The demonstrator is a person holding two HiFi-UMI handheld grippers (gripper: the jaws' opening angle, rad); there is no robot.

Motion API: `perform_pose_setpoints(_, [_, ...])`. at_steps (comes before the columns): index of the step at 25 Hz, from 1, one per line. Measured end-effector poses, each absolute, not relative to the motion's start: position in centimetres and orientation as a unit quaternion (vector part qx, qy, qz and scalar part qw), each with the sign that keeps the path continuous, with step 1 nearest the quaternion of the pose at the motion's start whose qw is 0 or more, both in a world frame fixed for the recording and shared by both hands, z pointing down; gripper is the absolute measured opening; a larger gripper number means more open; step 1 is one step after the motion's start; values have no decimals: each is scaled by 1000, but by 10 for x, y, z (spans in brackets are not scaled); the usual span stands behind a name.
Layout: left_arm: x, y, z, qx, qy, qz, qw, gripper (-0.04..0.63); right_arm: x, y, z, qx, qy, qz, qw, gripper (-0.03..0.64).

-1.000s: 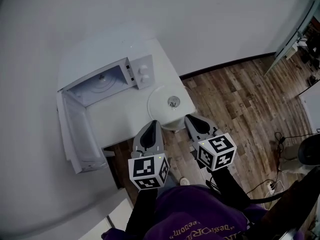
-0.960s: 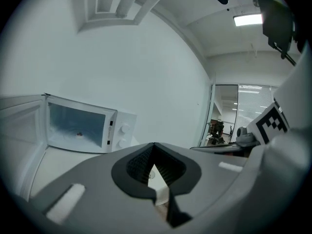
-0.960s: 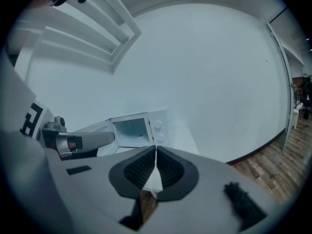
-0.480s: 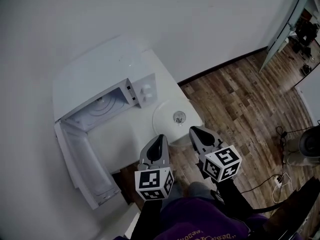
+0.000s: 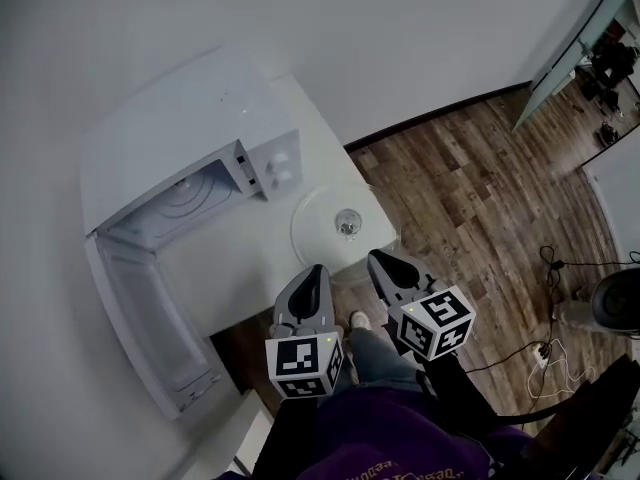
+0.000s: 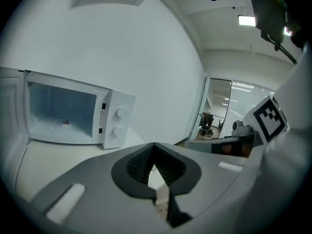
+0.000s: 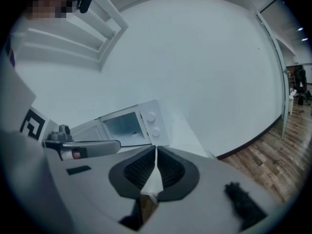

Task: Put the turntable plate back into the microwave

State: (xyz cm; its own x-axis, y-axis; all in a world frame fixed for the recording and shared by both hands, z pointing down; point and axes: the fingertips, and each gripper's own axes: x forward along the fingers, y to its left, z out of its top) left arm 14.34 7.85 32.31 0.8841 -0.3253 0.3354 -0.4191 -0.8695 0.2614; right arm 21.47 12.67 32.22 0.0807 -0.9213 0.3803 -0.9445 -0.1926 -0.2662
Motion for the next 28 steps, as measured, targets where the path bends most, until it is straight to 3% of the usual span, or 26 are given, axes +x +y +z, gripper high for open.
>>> perform_pose_setpoints(5, [148,80,317,956,-204,139,159,5,212,118,326,696,-672,250,39,11])
perform_pose_setpoints(12, [168,106,346,953,-158,137,218,5,228,130,351,686,-669,285,39,12])
perform_pose_setpoints(19, [181,111,382,944,-179,177,212,5,234,137,378,680,-664,306,53,12])
perform_pose_setpoints(28, [177,134,424,927,-176,206,260,6,239,155,407,679,-649,340,40,12])
